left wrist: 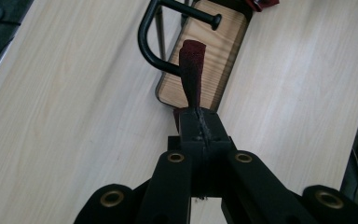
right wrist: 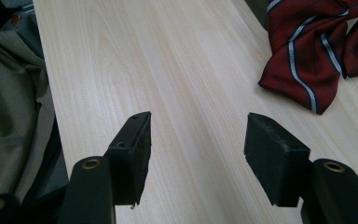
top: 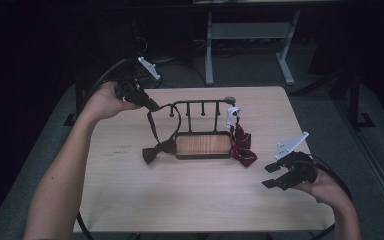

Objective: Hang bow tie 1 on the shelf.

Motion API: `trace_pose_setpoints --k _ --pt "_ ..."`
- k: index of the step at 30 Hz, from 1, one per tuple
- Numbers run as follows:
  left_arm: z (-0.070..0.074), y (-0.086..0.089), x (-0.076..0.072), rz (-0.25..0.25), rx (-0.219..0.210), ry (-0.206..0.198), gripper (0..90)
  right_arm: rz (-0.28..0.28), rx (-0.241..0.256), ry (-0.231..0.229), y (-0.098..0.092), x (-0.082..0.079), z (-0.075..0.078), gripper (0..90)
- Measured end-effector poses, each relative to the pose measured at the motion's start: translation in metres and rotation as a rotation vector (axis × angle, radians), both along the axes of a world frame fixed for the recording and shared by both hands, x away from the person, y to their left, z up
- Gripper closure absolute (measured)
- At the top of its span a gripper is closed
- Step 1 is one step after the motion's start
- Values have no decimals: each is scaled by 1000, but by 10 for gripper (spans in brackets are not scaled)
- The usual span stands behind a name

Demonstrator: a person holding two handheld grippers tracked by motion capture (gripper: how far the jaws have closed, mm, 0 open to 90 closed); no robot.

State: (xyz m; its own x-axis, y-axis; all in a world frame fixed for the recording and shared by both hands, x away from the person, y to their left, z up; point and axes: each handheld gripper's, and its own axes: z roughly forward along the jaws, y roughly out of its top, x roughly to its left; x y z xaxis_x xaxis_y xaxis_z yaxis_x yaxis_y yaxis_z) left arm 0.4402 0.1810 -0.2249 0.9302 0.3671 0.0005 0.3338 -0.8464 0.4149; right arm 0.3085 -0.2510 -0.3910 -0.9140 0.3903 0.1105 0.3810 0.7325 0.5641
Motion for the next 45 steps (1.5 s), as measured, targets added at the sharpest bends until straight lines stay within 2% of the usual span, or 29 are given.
trace_pose_setpoints --k 8,16,45 --pt "-2 -1 9 8 32 10 899 1 3 -4 -1 0 0 408" --pt "-6 -1 14 22 36 22 899 -8 8 -3 -3 -1 2 409" --pt "-20 -5 24 23 77 51 895 -7 2 -8 -4 -2 2 410"
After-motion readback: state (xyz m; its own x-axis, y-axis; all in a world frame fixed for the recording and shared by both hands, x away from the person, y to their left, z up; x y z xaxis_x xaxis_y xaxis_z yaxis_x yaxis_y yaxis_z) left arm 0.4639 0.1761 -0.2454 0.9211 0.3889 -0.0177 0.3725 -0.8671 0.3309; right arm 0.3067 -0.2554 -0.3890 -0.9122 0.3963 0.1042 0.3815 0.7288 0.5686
